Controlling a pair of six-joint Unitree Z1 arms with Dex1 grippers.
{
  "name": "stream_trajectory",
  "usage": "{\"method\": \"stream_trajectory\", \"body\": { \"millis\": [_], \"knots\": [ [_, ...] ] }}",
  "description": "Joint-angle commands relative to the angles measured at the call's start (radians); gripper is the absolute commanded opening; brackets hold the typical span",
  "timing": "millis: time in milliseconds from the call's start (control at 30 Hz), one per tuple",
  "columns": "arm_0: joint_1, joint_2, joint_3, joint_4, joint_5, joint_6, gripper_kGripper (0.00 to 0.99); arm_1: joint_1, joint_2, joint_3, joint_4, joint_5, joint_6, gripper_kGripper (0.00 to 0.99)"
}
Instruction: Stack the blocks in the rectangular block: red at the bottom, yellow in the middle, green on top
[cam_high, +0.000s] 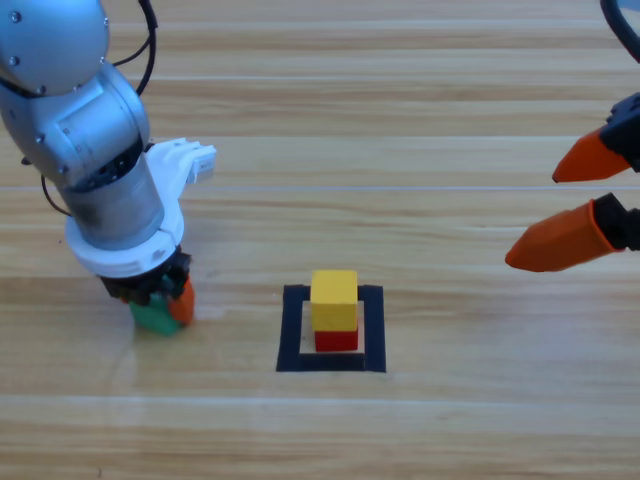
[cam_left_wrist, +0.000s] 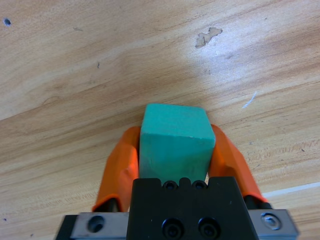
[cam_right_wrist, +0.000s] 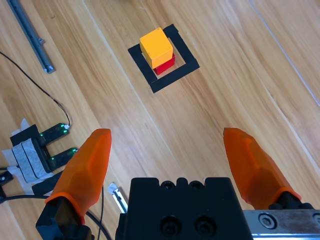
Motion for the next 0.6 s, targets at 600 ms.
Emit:
{"method": "stream_trajectory", "body": {
  "millis": [600],
  "knots": [
    [-0.147, 0.046, -0.52, 0.409, 0.008, -0.442, 0.0, -0.039, 0.017, 0.04, -0.027, 0.017, -0.005, 0.986]
  ]
}}
